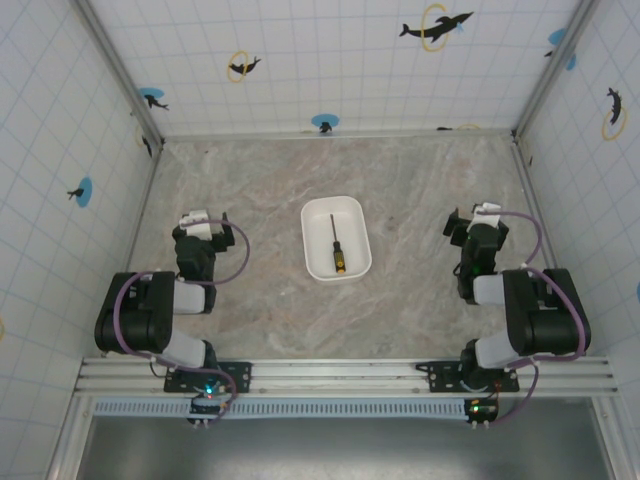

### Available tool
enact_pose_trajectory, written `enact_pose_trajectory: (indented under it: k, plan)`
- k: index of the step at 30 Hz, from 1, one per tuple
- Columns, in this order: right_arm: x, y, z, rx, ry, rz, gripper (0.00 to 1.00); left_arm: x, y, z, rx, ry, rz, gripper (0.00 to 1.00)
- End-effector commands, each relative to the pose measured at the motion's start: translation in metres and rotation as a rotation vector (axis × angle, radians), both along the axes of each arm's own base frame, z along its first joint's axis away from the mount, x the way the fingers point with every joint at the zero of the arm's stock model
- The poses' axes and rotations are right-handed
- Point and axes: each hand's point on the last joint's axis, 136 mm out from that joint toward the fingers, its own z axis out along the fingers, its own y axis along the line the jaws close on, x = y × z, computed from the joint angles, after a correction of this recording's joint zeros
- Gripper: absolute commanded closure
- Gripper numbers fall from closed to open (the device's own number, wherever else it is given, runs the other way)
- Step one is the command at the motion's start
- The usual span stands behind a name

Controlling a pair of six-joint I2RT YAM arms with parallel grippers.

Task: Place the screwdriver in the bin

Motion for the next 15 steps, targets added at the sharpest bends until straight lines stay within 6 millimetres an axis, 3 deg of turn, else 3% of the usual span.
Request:
enact_pose_trajectory:
  k: [1, 15]
  plan:
    - [0.0050, -0.0011, 0.0118, -0.003, -0.036, -0.009, 0.01, 0.0054, -0.0006, 0.0050, 0.009, -0.015, -0.014, 0.02]
    - [0.0051, -0.0007, 0.0121, -0.003, -0.037, -0.007, 0.01, 0.0054, -0.0010, 0.0041, 0.010, -0.012, -0.015, 0.02]
